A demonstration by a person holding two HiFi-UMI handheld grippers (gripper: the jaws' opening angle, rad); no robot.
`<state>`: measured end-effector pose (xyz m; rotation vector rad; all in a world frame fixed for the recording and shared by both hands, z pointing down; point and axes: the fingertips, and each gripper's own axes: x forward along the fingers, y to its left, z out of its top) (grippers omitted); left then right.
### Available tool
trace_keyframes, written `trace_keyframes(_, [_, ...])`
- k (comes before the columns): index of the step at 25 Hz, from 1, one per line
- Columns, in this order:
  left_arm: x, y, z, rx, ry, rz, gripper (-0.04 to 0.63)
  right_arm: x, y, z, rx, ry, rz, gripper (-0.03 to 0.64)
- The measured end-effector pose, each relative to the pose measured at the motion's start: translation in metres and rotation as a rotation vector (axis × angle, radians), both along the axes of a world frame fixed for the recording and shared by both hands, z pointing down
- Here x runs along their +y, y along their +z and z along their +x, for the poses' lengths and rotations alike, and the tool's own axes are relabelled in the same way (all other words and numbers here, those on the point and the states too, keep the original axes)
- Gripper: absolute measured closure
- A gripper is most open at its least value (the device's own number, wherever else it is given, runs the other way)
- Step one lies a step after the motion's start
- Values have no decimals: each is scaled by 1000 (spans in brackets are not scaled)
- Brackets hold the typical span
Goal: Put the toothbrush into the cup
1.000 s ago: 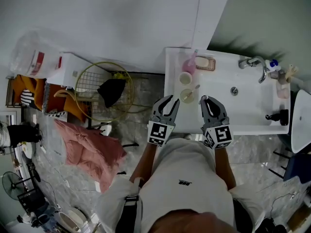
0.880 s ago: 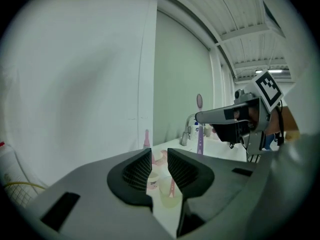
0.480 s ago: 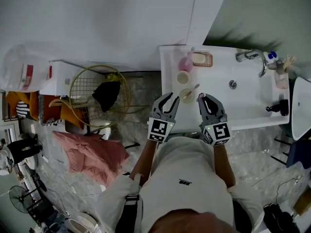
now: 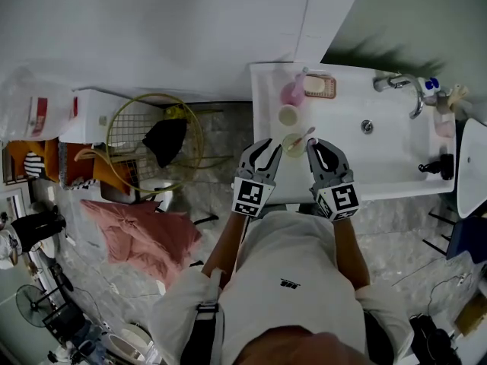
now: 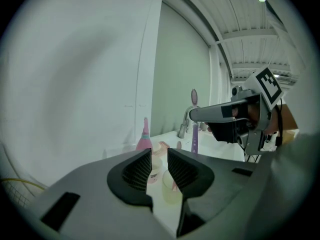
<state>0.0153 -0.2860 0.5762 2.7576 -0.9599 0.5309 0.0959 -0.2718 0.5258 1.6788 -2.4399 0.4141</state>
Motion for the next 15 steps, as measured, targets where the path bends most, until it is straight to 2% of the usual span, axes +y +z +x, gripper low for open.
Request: trace_keyframes(15, [-2,13,-10,-23,-118,-22,500,-11,29,-21,-19,-145,-59,575])
